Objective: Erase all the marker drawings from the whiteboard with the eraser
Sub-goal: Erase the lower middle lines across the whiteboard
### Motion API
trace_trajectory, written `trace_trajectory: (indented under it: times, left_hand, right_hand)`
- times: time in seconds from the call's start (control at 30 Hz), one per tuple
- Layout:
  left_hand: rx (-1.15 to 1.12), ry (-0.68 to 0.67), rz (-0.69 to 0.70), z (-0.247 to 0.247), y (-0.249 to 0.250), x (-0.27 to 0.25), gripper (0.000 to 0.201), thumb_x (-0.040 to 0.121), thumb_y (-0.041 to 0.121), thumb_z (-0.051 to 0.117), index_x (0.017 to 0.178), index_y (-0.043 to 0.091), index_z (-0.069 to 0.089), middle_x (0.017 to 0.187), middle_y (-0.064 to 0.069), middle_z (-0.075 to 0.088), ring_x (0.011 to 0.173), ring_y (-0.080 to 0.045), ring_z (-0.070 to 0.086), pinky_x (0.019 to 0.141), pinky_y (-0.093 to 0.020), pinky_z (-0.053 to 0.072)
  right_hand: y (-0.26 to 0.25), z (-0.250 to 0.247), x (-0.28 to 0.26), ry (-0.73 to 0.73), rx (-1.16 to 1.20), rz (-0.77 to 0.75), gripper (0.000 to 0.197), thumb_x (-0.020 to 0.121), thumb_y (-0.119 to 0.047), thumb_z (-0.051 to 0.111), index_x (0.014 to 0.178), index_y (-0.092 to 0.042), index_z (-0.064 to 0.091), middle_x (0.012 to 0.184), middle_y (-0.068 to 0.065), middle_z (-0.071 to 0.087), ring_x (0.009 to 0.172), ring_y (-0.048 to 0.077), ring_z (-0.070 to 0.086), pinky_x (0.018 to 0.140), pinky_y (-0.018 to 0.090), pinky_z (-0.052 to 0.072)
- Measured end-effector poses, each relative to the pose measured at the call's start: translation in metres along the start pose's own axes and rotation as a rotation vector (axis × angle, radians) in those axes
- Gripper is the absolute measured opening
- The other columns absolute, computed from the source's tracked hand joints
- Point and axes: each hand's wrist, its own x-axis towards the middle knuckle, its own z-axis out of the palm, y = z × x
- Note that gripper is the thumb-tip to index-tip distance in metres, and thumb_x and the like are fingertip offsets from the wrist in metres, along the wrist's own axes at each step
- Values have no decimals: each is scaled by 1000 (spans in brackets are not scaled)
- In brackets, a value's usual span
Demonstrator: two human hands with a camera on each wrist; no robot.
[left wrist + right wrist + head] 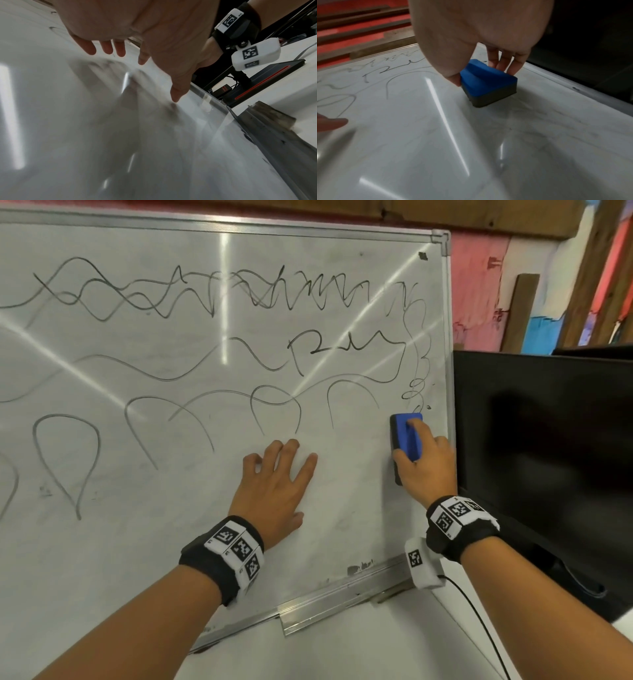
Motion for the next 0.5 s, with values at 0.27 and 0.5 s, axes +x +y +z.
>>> trace_trajectory:
  times: [0.27,0.5]
  left_hand:
    - [41,-19,37,-9,30,38,95,55,34,86,141,21,47,142,-18,38,123,-38,38,85,-51,40]
    - [80,-51,29,-2,38,39,88,56,36,86,136,19,52,139,-17,42,123,-40,39,87,-54,37]
  right_hand:
    - [7,-12,36,42,120,79,61,93,-34,63,147,-39,35,119,7,42,108,29,48,93,42,49]
    - [39,-7,13,-3,74,-6,62,92,-37,64,149,-35,37,110,4,38,101,27,49,96,46,50]
